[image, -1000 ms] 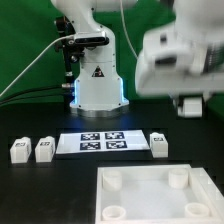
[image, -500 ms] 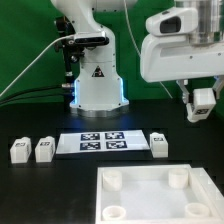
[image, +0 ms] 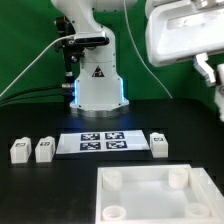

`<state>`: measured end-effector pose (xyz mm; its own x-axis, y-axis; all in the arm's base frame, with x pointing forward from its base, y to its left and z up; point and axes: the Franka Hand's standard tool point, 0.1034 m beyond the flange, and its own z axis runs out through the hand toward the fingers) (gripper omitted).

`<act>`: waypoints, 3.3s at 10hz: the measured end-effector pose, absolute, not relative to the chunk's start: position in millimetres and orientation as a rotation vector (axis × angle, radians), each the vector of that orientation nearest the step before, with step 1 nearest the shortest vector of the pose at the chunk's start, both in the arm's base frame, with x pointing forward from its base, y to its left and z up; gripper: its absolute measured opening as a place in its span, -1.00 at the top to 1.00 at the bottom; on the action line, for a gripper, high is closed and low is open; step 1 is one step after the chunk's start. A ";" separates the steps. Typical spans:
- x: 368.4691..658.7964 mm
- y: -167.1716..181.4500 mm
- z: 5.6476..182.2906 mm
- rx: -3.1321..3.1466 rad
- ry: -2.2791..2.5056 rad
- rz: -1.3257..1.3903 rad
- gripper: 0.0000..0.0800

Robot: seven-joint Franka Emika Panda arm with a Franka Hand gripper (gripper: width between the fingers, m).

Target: Assemble one leg

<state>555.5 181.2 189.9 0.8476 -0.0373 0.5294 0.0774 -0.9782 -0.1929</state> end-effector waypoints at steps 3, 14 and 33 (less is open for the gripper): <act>542.5 183.2 166.6 -2.805 -0.032 -0.845 0.27; 610.7 128.6 181.3 -2.869 -0.232 -0.969 0.27; 613.6 114.3 80.6 -2.911 -0.276 -0.921 0.27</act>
Offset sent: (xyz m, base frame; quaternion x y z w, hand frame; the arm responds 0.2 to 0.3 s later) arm 0.0390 -0.0806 -0.0262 -0.0873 0.0597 -0.1155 0.9877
